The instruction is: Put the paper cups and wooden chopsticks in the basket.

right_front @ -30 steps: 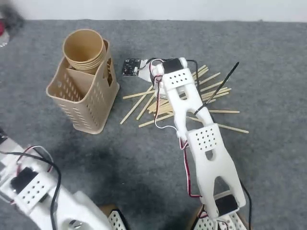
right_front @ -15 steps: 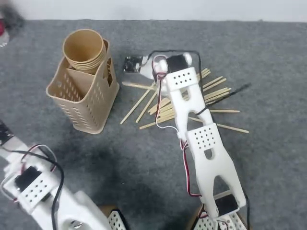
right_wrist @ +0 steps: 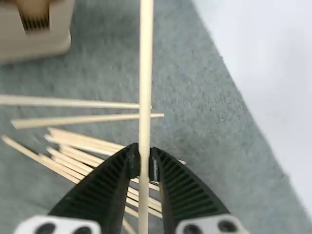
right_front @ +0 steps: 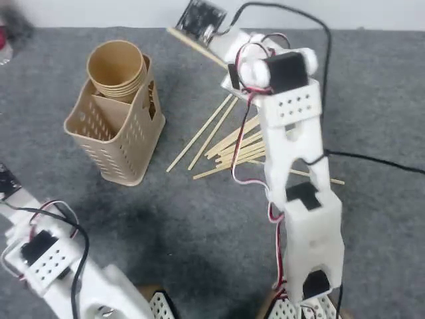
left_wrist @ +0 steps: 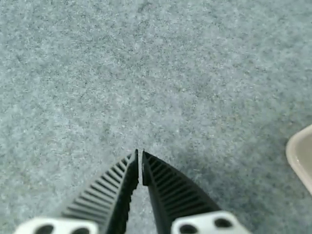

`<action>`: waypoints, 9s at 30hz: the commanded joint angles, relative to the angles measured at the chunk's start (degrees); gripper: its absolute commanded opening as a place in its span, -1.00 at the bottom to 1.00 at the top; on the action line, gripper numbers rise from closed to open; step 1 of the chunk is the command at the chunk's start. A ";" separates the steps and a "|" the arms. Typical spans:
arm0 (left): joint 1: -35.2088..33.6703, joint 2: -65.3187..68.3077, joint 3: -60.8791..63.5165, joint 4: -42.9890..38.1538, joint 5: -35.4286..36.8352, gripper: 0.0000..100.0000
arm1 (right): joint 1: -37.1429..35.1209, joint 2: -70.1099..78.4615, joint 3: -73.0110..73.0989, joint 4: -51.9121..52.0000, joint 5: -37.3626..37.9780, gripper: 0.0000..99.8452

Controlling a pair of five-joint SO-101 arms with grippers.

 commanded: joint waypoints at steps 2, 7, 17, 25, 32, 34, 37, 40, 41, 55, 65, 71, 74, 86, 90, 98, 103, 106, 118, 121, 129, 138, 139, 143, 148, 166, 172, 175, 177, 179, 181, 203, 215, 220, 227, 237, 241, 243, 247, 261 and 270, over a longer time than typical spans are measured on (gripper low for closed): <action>0.44 -0.97 -0.13 -1.05 -0.53 -0.97 | -6.73 -8.13 0.18 1.19 -20.48 -0.99; 0.44 -0.97 -0.04 -1.05 -0.53 -0.97 | -15.16 -9.19 0.26 -5.67 -29.45 -0.99; 0.44 -0.97 -0.04 -1.05 -0.62 -0.97 | -31.87 -4.62 0.70 -37.32 -31.21 -0.99; 0.44 -0.97 -0.04 -1.05 -0.70 -0.97 | -36.44 1.71 0.35 -36.00 -31.47 -0.99; 0.44 -0.97 -0.04 -1.05 -0.70 -0.97 | -36.00 5.58 0.26 -38.81 -30.86 -0.99; 0.44 -0.97 -0.04 -1.05 -0.70 -0.97 | -35.74 6.81 0.26 -40.13 -28.57 -0.99; 0.44 -0.97 -0.04 -1.05 -2.02 -0.97 | -35.74 8.31 0.26 -40.22 -27.43 -0.99; 0.53 -0.97 0.22 -1.05 -2.46 -0.97 | -35.38 9.71 0.26 -40.48 -26.99 -0.99; 0.53 -0.97 0.22 -1.05 -2.46 -0.97 | -34.77 9.89 0.18 -41.01 -26.81 -0.99; 3.52 -0.97 0.48 -1.05 -2.64 -0.97 | -33.63 9.01 -5.01 -47.52 -18.29 -0.99; 3.52 -0.97 0.48 -1.05 -2.64 -0.97 | -32.40 13.93 -2.37 -46.11 -18.46 -0.99; 3.52 -0.97 0.57 -1.05 -2.73 -0.97 | -31.52 14.55 -3.96 -36.26 -18.55 -0.99; 3.52 -0.97 0.57 -1.05 -2.73 -0.97 | -30.20 14.46 -4.40 -33.19 -18.55 -0.99; 3.60 -0.97 0.57 -1.05 -2.73 -0.97 | -27.91 11.91 -13.27 -19.74 -18.46 -0.52; 3.60 -0.97 0.57 -1.05 -2.73 -0.97 | -27.65 10.42 -19.69 -16.84 -18.11 -0.60; 3.60 -0.97 0.57 -1.05 -2.73 -0.97 | -19.82 1.80 -22.07 -10.15 -18.46 -0.62; 3.60 -0.97 0.57 -1.05 -2.73 -0.97 | -12.44 -4.26 -22.07 -4.44 -18.46 -0.62; 3.60 -0.97 0.57 -1.05 -2.73 -0.97 | -6.55 -6.11 -21.89 1.63 -18.46 -0.62; 10.11 -0.53 -19.91 16.18 -2.29 -0.71 | 14.81 -6.20 -18.90 2.15 -21.36 -0.63; 16.09 -0.53 -32.40 27.43 -2.55 -0.52 | 16.75 -5.93 -18.99 2.15 -21.36 -0.63; 22.42 -0.44 -55.52 38.86 0.53 -0.52 | 20.70 -6.37 -19.34 2.33 -21.36 -0.63; 19.34 2.11 -53.93 16.26 21.19 -0.52 | 22.81 -6.73 -19.43 2.42 -21.36 -0.63; 19.08 4.22 -51.91 12.13 24.62 -0.52 | 22.81 -7.25 -18.99 2.42 -21.36 -0.63; 19.25 17.23 -49.80 5.27 31.82 -0.52 | 22.55 -9.36 -18.90 2.42 -21.36 -0.63; 19.25 31.30 -56.48 5.36 35.08 -0.52 | 22.46 -11.38 -18.81 2.42 -21.36 -0.63; 23.82 35.25 -60.79 3.34 34.90 -0.82 | 17.98 -11.21 -8.97 2.33 -21.45 -0.63; 25.14 34.90 -60.79 0.44 31.12 -0.98 | 18.77 -11.65 -4.22 2.33 -21.45 -0.63; 25.85 33.14 -62.37 2.02 30.95 -0.98 | 19.74 -11.65 -0.88 2.33 -21.45 -0.63; 26.37 30.77 -64.13 4.13 30.86 -0.98 | 19.91 -11.38 1.67 2.33 -21.54 -0.63; 26.46 28.13 -65.89 5.71 30.86 -0.98 | 19.91 -11.30 4.66 2.33 -21.54 -0.64; 27.25 26.02 -67.56 6.68 30.77 -0.98 | 19.65 -11.30 7.65 2.24 -21.54 -0.75; 30.07 20.92 -67.47 10.90 23.30 -0.98 | 17.36 -11.74 19.25 2.15 -23.56 -0.98; 27.43 20.66 -56.48 13.63 10.81 -0.97 | 15.52 -16.04 33.85 2.42 -17.14 -0.99; 24.62 20.66 -49.80 9.23 6.68 -0.97 | 12.79 -28.18 53.98 2.24 -10.99 -0.99; 24.62 20.66 -36.44 0.88 1.14 -0.97 | 12.26 -51.56 69.71 2.42 -4.04 -0.75; 24.88 20.66 -23.52 -3.87 7.30 -0.97 | -4.97 -84.70 96.79 2.59 4.92 -0.64; 26.11 20.66 -20.62 -3.96 8.79 -0.97 | -12.62 -92.70 102.24 2.59 4.31 -0.64; 27.08 20.66 -19.56 -4.04 8.97 -0.97 | -17.98 -93.93 104.18 2.59 1.49 -0.64; 27.34 20.66 -16.75 -7.12 8.97 -0.97 | -25.89 -94.02 105.23 2.51 -1.23 -0.64; 27.34 20.66 -12.00 -13.71 8.70 -0.97 | -15.78 -94.02 112.26 -4.97 14.33 -0.64; 27.34 20.66 -11.38 -14.15 8.62 -0.97 | -15.78 -93.93 112.44 -11.03 14.68 -0.64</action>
